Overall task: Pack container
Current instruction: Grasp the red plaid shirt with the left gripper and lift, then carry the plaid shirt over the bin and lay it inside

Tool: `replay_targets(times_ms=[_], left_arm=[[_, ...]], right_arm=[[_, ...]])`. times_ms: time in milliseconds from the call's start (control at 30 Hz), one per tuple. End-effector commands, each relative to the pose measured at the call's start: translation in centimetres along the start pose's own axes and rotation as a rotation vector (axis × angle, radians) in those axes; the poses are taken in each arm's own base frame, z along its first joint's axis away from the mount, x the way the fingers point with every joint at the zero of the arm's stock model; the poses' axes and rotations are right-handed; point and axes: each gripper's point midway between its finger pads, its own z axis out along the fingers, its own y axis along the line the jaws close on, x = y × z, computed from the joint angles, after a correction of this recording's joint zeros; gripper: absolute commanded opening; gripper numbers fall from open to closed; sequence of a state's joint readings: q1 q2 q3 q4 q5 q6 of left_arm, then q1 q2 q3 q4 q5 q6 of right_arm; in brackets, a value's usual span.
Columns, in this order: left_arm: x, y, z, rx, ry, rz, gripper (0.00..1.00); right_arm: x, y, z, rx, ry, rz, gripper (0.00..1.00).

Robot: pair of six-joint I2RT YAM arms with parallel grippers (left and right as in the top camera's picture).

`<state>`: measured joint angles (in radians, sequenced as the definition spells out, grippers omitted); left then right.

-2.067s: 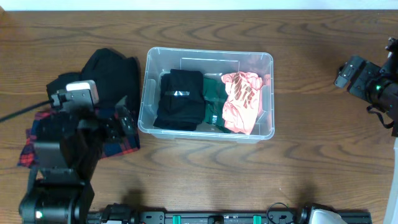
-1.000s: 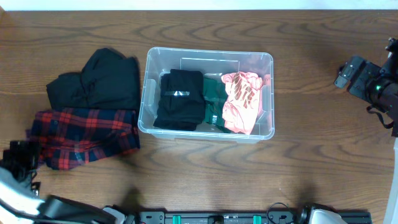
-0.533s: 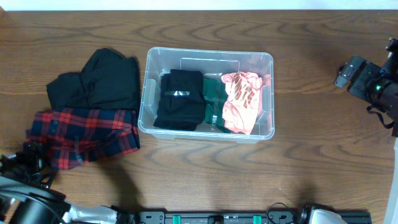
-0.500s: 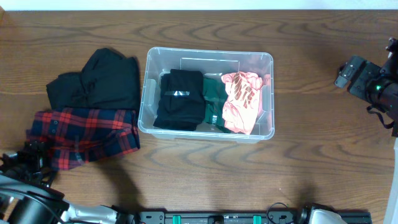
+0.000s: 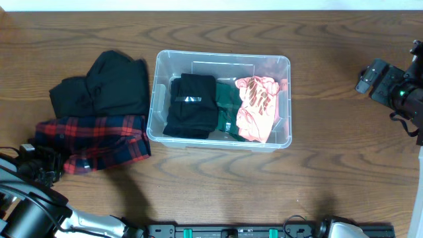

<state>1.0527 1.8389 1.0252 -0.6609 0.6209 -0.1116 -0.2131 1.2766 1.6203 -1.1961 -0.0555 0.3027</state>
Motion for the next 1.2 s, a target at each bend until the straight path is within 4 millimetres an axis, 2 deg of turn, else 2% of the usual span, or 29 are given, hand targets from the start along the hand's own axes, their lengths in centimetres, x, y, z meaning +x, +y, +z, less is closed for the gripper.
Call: replay_targets(times_ms=[0,133,200,300,400,467,567,767,967,1033,1167], left_arm=[[0.9,-0.7,-0.2,0.018,0.033,-0.005,0.07],[1.4,-5.0,-3.8,0.151,0.019,0.020,0.06],[1.9,-7.7,-6.6,0.221,-0.004,0.048,0.06],[3.3,-12.7,-11.9,0.363,-0.053,0.121,0.06],[5.6,-17.4,-17.3,0.491,-0.108,0.216,0.06],[7.4,-20.0,-19.8,0.543,-0.129,0.257,0.06],[10.9,-23.7,-22.2,0.643,-0.100,0.330,0.06],[17.4,-29.6,-23.7,0.750,-0.024,0.492,0.06],[21.4,-32.8,-21.6,0.658,-0.081,0.516,0.06],[23.7,-34.6,-20.8,0.663,-0.079,0.538,0.06],[27.8,-36.7,-18.9,0.649,-0.067,0.528,0.06]], right_arm=[[0.0,-0.1,0.1,0.003,0.003,0.007,0.99],[0.0,-0.1,0.1,0.003,0.003,0.007,0.99],[0.0,-0.1,0.1,0.003,0.003,0.007,0.99],[0.0,-0.1,0.1,0.003,0.003,0.007,0.99],[0.0,-0.1,0.1,0.003,0.003,0.007,0.99],[0.0,-0.1,0.1,0.003,0.003,0.007,0.99],[0.0,-0.1,0.1,0.003,0.003,0.007,0.99],[0.0,-0.1,0.1,0.003,0.003,0.007,0.99],[0.0,-0.1,0.1,0.003,0.003,0.007,0.99],[0.0,-0.1,0.1,0.003,0.003,0.007,0.99],[0.0,-0.1,0.1,0.003,0.003,0.007,0.99]])
